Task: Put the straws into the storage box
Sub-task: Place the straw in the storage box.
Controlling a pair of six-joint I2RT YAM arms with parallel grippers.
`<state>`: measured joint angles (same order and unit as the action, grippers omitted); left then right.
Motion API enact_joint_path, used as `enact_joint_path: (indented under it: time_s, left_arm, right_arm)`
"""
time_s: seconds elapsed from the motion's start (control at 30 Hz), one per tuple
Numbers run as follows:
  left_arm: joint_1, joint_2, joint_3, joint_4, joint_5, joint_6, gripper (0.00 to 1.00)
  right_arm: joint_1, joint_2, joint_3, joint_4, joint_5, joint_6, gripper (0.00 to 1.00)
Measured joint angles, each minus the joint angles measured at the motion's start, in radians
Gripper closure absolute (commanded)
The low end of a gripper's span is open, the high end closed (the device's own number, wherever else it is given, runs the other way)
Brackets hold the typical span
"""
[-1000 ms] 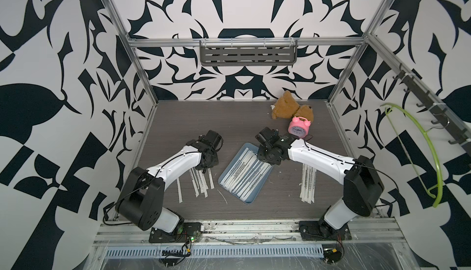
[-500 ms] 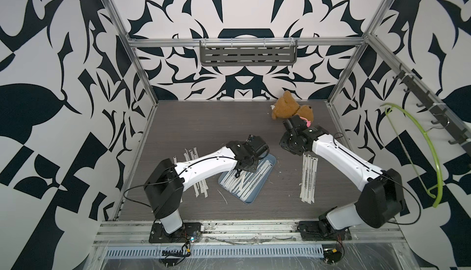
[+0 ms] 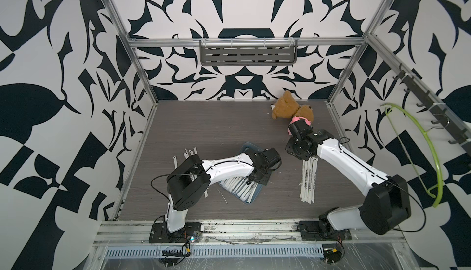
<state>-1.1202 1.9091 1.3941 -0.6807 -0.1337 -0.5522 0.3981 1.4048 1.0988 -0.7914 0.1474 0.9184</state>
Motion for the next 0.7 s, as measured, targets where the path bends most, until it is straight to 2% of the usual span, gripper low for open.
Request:
enact_joint_path:
  time_s: [0.33, 0.7]
  left_arm:
    - [-0.017, 0.039, 0.021, 0.003, 0.024, 0.011, 0.91]
    - [-0.017, 0.054, 0.033, -0.027, 0.021, 0.029, 0.80]
  right_arm:
    - [0.000, 0.009, -0.010, 0.018, -0.024, 0.007, 0.76]
    - [0.000, 0.008, -0.031, 0.022, -0.023, 0.006, 0.76]
